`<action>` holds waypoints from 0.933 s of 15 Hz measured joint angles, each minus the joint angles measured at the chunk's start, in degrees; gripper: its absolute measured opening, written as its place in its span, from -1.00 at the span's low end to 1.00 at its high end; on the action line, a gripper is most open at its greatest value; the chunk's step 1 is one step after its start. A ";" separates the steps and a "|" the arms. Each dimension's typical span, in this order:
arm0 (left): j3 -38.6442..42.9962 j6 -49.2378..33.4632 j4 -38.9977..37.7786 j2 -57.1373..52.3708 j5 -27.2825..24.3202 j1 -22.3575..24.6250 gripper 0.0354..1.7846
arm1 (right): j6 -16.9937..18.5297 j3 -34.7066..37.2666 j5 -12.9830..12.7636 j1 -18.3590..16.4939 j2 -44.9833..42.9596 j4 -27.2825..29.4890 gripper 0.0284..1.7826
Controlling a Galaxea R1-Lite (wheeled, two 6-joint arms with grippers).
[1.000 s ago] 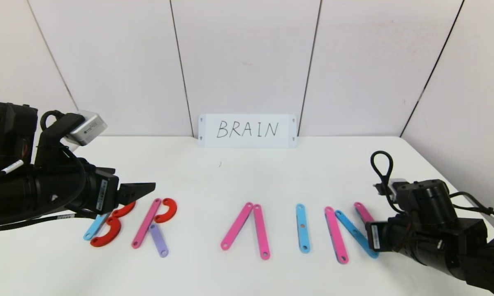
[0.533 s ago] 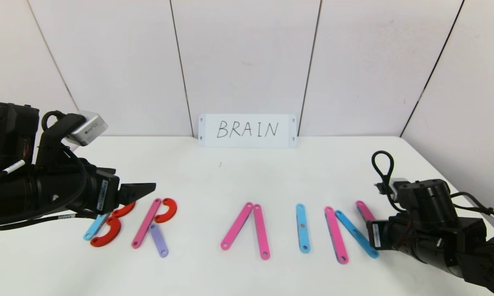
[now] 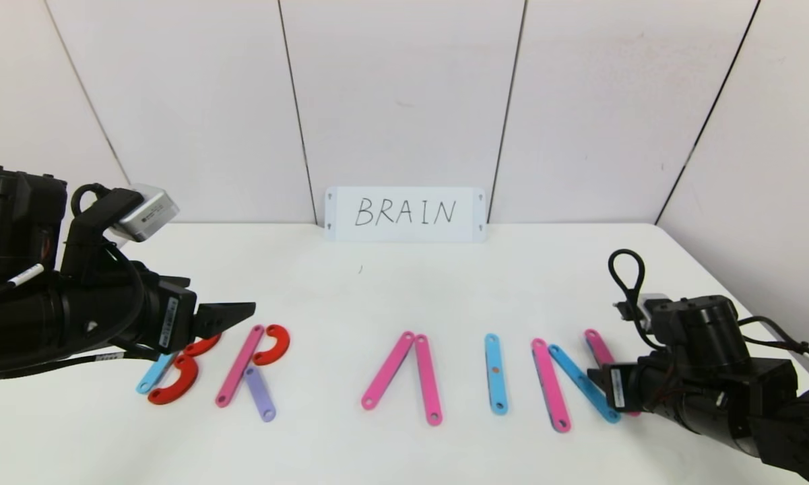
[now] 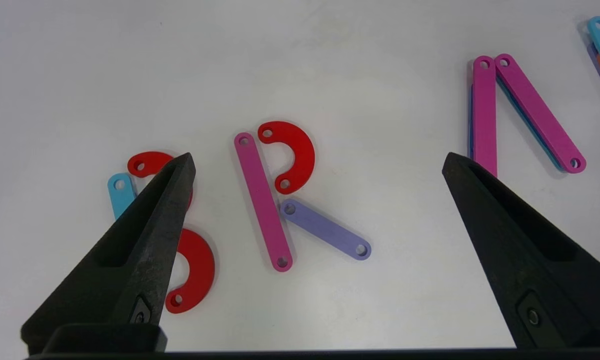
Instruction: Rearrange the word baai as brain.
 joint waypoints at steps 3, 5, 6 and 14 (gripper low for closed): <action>0.00 0.01 0.00 0.02 0.02 -0.06 0.94 | 0.07 -0.44 -0.63 -0.33 -0.48 -0.85 0.74; 0.11 0.01 0.00 0.06 0.00 -0.06 0.94 | -0.12 -0.68 -0.90 -1.41 -1.33 -3.47 0.91; 0.11 0.04 0.00 0.06 0.00 -0.09 0.94 | -0.59 -0.74 -0.94 -1.96 -2.07 -4.35 0.94; -0.51 -1.04 -2.69 -1.10 0.05 -0.26 0.94 | -4.04 -2.84 -7.80 -1.35 -12.69 -4.50 0.95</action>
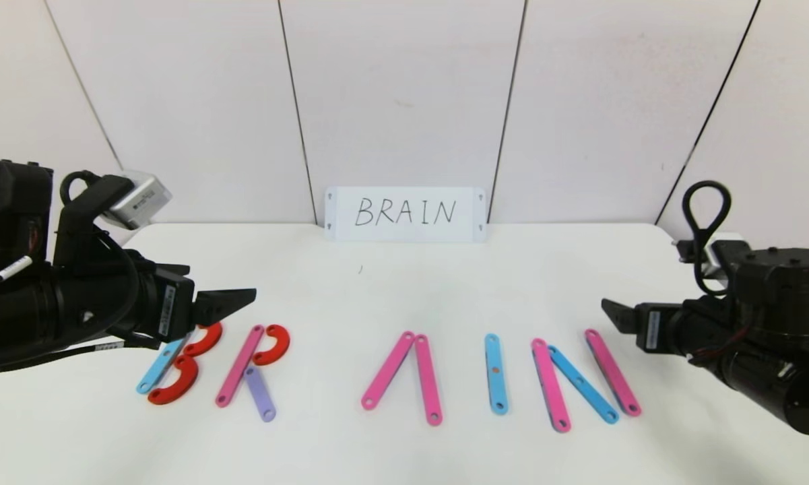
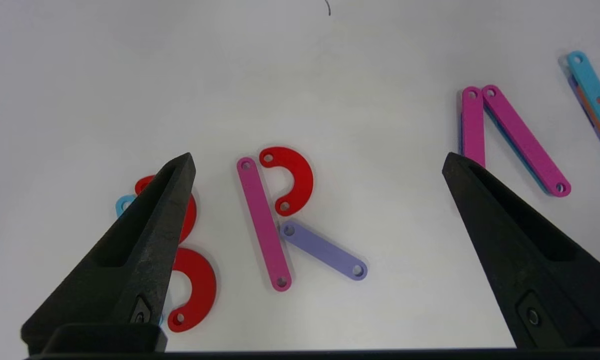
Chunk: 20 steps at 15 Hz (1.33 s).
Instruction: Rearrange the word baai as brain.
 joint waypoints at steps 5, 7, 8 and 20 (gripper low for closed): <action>-1.19 -1.66 0.44 -10.01 4.94 0.02 0.94 | -11.67 -2.43 -7.11 -3.33 -14.98 1.74 0.95; -0.94 -1.39 2.86 -16.51 11.37 0.04 0.94 | -17.57 -2.63 -7.50 -8.48 -22.95 3.39 0.95; -0.83 -1.06 4.86 -19.85 13.82 0.04 0.94 | -20.03 -2.65 -7.57 -11.25 -26.84 4.33 0.95; -8.56 1.32 40.67 -55.56 12.92 8.02 0.94 | -27.72 -13.95 -7.74 -18.51 -69.27 42.33 0.95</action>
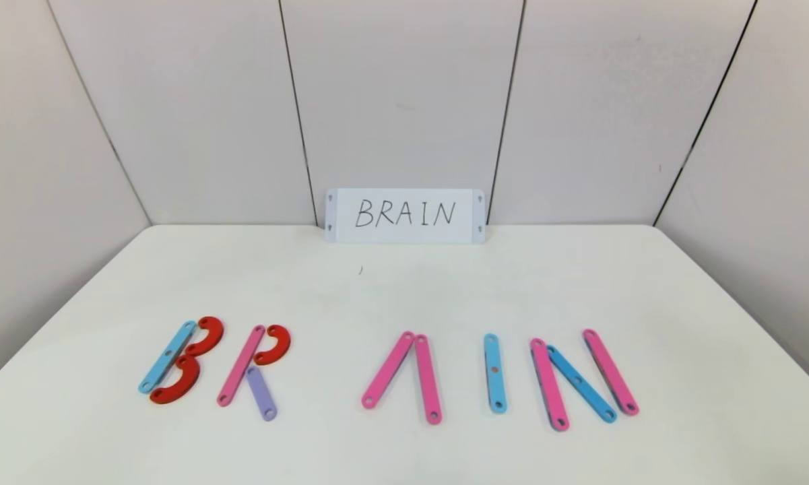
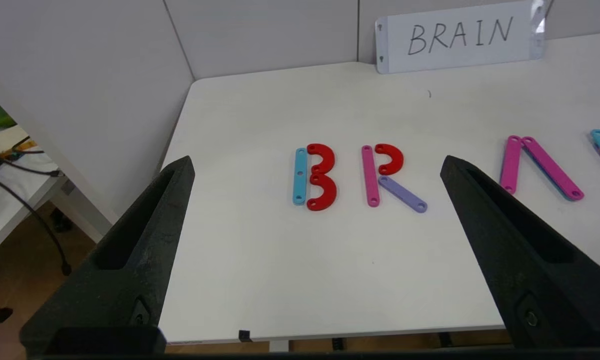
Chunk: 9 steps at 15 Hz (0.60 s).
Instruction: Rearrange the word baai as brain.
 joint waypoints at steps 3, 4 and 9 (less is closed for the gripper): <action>-1.26 -0.48 4.17 -5.17 -6.83 3.08 0.94 | -0.96 -4.77 -0.06 0.07 -5.12 0.96 0.95; -1.56 -0.50 5.41 -6.79 -9.28 4.24 0.94 | -1.45 -6.75 -0.02 0.11 -6.03 1.05 0.95; -3.02 -0.33 11.93 -13.18 -11.90 5.84 0.94 | -2.45 -15.98 0.66 0.85 -10.03 10.34 0.95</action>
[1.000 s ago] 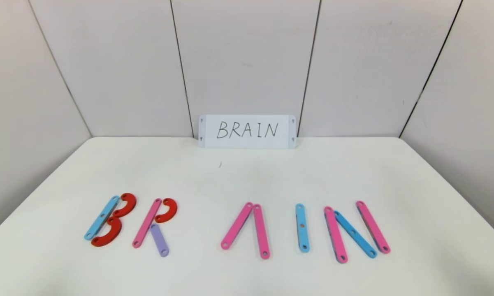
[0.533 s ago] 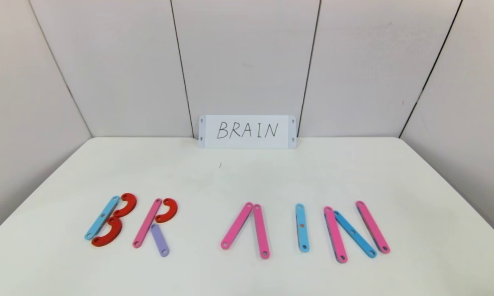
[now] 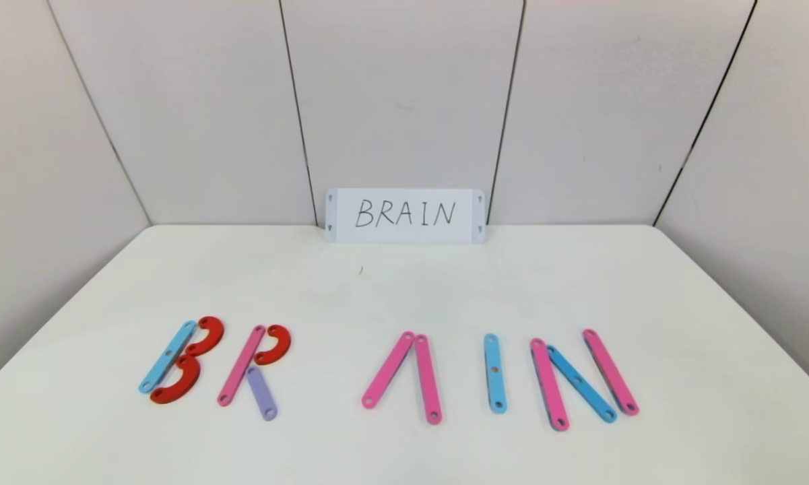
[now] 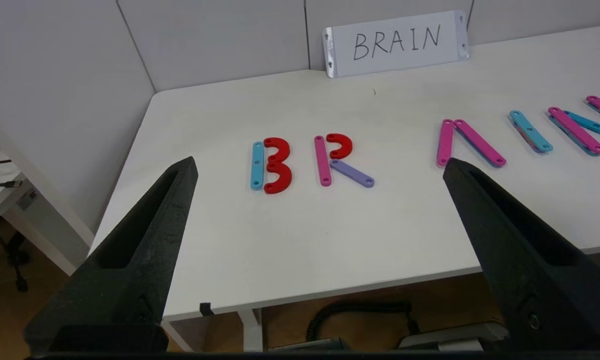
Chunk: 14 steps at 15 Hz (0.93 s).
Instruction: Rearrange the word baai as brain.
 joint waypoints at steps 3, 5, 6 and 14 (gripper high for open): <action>0.02 0.16 0.45 -3.45 0.39 -0.04 0.94 | -0.13 -1.51 0.06 0.44 -5.12 6.03 0.95; -0.22 -0.61 -0.52 -5.40 1.13 -0.20 0.94 | 1.57 -2.29 -0.11 0.60 -7.94 5.05 0.95; -0.22 -1.62 -1.29 -6.01 2.78 -0.22 0.94 | 2.93 -2.58 0.13 0.61 -8.70 3.08 0.95; 23.48 -2.54 -30.06 -6.86 15.26 -0.23 0.94 | 4.77 27.12 6.80 0.66 -9.86 -27.79 0.95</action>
